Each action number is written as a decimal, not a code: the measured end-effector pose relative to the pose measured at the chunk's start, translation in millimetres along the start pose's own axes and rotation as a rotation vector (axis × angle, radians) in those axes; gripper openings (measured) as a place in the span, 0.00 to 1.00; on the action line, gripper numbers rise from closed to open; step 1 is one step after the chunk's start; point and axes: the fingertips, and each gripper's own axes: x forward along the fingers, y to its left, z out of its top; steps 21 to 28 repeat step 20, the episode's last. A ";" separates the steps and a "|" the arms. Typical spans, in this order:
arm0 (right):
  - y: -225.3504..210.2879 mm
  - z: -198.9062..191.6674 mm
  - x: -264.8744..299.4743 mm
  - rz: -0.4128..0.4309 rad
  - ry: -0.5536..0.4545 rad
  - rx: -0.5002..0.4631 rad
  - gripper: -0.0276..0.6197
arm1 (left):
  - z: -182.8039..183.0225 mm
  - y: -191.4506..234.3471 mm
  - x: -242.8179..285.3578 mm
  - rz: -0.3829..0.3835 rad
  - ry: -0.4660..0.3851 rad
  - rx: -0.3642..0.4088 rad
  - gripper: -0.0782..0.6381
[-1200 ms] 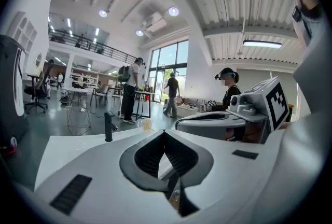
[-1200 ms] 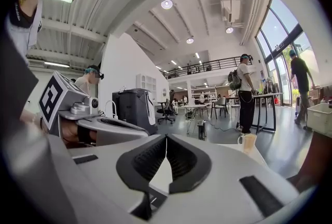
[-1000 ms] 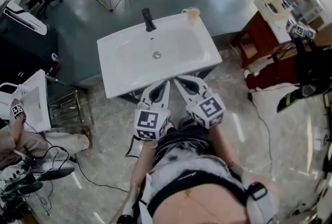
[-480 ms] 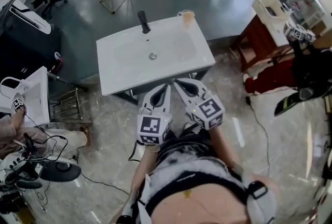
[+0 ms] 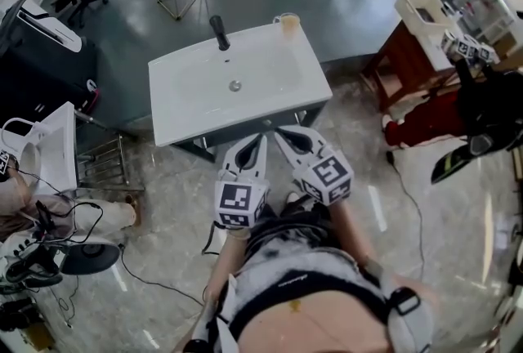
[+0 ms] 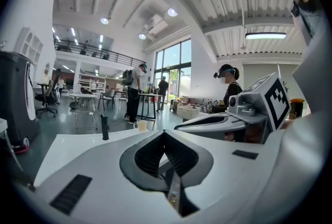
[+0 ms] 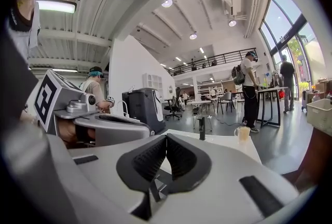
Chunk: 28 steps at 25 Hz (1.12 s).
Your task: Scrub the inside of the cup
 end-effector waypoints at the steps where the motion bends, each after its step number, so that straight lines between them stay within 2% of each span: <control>1: 1.3 -0.2 -1.2 0.001 0.004 0.003 0.05 | -0.7 -0.8 -0.1 0.002 0.003 0.002 0.11; 5: 0.3 0.5 -5.2 0.007 0.001 -0.033 0.05 | 1.1 -5.9 1.6 0.006 0.008 0.005 0.11; 9: 8.4 2.3 -10.0 0.027 0.048 -0.026 0.05 | 1.8 -8.5 1.8 0.008 0.006 0.003 0.11; 28: 5.9 5.1 -15.6 0.050 0.038 -0.050 0.05 | 6.3 -14.2 6.4 0.029 -0.009 0.009 0.11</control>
